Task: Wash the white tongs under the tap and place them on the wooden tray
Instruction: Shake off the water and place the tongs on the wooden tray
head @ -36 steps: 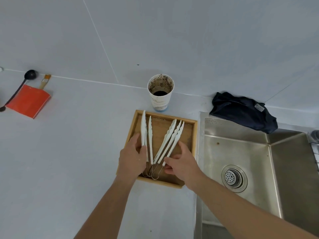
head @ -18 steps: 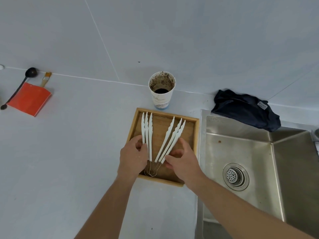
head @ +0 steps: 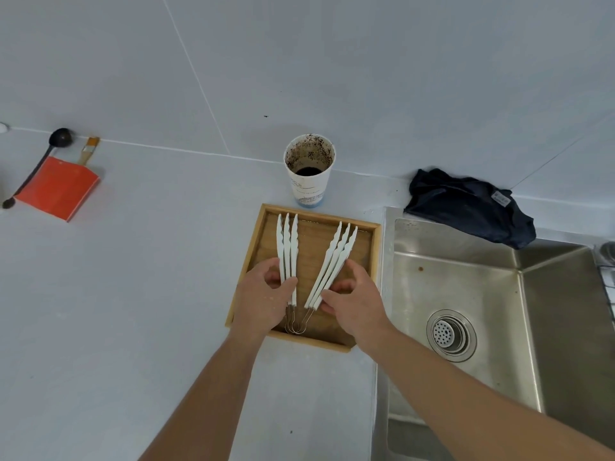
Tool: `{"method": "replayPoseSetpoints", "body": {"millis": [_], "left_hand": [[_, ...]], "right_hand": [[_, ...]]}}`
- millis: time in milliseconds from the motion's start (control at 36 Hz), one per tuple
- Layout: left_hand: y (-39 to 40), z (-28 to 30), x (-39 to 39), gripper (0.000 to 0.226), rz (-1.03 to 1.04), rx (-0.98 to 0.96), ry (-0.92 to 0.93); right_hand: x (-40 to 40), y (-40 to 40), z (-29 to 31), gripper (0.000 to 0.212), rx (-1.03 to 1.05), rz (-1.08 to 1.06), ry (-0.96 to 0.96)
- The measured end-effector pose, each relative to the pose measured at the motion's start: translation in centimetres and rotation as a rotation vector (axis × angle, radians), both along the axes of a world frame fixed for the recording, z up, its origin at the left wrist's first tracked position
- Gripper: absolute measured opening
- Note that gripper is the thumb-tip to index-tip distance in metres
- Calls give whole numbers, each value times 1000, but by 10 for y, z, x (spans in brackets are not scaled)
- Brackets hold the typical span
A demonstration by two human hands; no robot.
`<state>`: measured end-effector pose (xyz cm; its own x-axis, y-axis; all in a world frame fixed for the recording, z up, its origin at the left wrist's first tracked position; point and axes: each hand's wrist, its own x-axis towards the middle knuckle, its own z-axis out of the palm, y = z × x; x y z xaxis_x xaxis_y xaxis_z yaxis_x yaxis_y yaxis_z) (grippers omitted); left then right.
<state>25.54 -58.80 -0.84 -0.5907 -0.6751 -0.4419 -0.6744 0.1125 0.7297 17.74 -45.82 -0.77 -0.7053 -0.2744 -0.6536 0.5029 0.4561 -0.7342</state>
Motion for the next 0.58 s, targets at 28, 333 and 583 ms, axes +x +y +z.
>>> {"method": "replayPoseSetpoints", "body": {"millis": [28,333,583], "left_hand": [[0,0,0,52,4,1,6],[5,14,5,39,73,96,27],[7,25,30,30,281,406,132]], "right_hand": [[0,0,0,80,-9,-2,-2],[1,8,27,26,-147,-166,-194],[-2,34,58,21,-300,-233,-309]]}}
